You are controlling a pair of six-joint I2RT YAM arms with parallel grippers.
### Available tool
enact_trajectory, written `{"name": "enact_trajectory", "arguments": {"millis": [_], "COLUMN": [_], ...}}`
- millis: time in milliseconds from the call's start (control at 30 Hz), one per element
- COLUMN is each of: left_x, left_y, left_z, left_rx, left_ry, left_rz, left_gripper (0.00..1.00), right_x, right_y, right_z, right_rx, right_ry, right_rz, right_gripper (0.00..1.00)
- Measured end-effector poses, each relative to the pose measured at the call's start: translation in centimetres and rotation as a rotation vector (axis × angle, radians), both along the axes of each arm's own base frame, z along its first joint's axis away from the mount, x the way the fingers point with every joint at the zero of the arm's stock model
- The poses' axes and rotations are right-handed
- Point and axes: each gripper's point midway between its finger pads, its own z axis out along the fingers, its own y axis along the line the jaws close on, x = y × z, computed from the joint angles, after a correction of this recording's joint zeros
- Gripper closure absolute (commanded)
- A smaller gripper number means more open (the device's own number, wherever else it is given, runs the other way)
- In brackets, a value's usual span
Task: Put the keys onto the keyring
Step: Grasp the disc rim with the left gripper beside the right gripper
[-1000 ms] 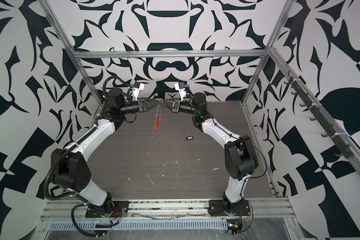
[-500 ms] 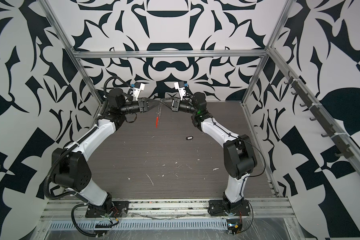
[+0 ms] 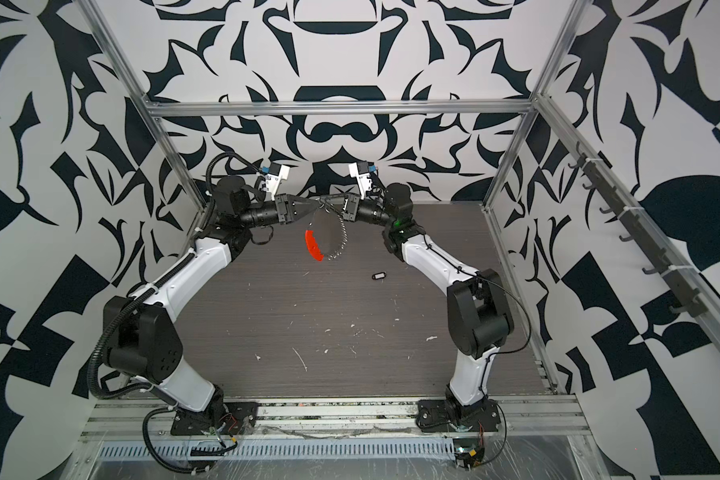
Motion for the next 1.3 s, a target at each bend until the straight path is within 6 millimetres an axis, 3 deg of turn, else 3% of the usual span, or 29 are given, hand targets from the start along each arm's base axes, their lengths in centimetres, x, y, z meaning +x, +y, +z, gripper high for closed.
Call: {"name": "enact_trajectory", "arguments": {"millis": [67,100,267,433,800,1033,1300], "left_x": [0.0,0.0,0.2,0.8,0.7,0.7,0.4], "left_y": [0.0,0.0,0.5,1.3,2.0,2.1,2.0], "left_z": [-0.1,-0.2,-1.1,-0.8,2.3,2.7,2.7], "left_rx": [-0.01,-0.016,-0.059,-0.15,-0.29,-0.309,-0.318], "left_ry": [0.003,0.004,0.034,0.038,-0.018,-0.025,-0.026], "left_rz": [0.007,0.015,0.086,0.158,0.195,0.203,0.196], "left_gripper": [1.0,1.0,1.0,1.0,1.0,1.0,1.0], "right_x": [0.1,0.2,-0.7,-1.2,-1.3,-0.7,-1.1], "right_y": [-0.2,-0.5,-2.7,-3.6,-2.1,-0.3,0.2], "right_z": [0.0,0.0,1.2,3.4,2.3,0.0,0.7], "right_rx": [-0.007,-0.008,-0.001,0.035,0.039,0.022,0.043], "right_ry": [0.002,0.002,-0.024,-0.083,-0.058,-0.006,-0.021], "right_rz": [-0.018,-0.036,-0.108,-0.127,-0.098,-0.068,-0.053], "right_gripper": [0.83,0.8,0.81,0.86,0.87,0.87,0.84]}}
